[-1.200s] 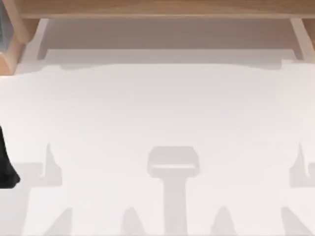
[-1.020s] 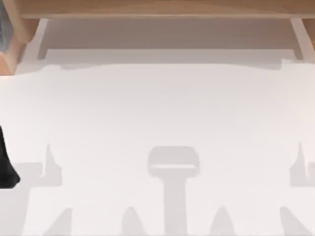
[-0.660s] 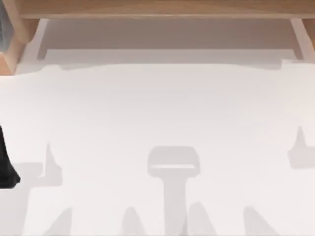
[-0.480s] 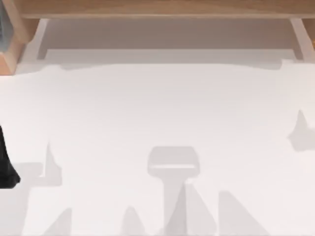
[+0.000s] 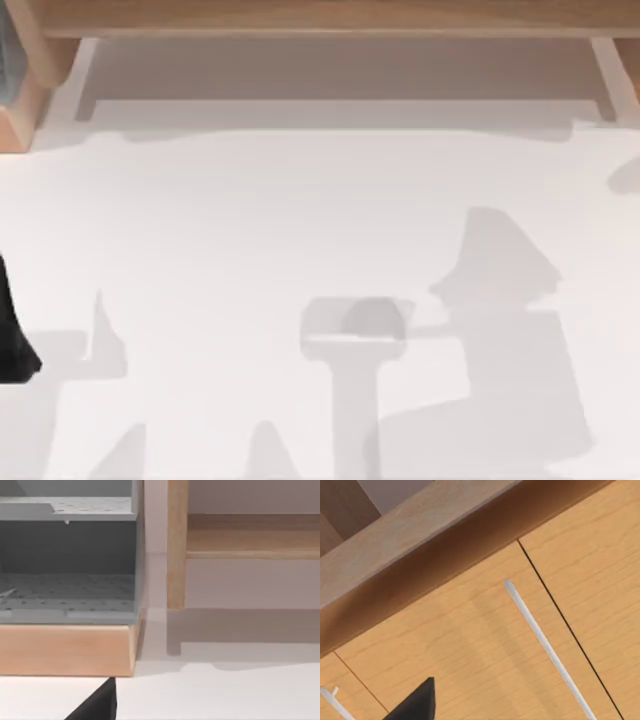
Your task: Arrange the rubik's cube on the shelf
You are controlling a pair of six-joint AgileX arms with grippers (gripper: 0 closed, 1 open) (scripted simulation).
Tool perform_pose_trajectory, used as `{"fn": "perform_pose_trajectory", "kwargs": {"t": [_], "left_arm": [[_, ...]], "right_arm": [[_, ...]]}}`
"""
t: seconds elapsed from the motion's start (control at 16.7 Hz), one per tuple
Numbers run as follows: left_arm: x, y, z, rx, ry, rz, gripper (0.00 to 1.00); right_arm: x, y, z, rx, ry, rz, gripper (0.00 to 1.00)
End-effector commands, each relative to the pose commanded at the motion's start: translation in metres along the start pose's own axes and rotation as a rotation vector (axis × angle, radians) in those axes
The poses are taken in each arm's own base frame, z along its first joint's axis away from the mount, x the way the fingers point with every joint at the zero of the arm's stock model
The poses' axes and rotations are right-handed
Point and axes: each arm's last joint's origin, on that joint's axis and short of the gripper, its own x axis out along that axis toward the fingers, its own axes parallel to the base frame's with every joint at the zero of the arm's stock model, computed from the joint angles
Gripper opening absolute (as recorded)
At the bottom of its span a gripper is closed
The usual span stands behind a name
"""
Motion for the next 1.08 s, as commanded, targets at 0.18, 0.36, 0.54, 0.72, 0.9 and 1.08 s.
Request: {"fn": "perform_pose_trajectory", "kwargs": {"t": [0.18,0.36,0.54,0.72,0.9,1.08], "left_arm": [[0.000,0.000,0.000,0.000,0.000,0.000,1.00],[0.000,0.000,0.000,0.000,0.000,0.000,1.00],[0.000,0.000,0.000,0.000,0.000,0.000,1.00],[0.000,0.000,0.000,0.000,0.000,0.000,1.00],[0.000,0.000,0.000,0.000,0.000,0.000,1.00],[0.000,0.000,0.000,0.000,0.000,0.000,1.00]], "right_arm": [[0.049,0.019,-0.052,-0.195,0.008,0.023,1.00],[0.080,0.045,-0.105,-0.359,0.010,0.035,1.00],[0.094,0.069,-0.145,-0.481,0.010,0.034,1.00],[0.099,0.080,-0.165,-0.548,0.009,0.027,1.00],[0.100,0.081,-0.167,-0.554,0.009,0.026,1.00],[0.101,0.083,-0.166,-0.552,0.008,0.030,1.00]]}}
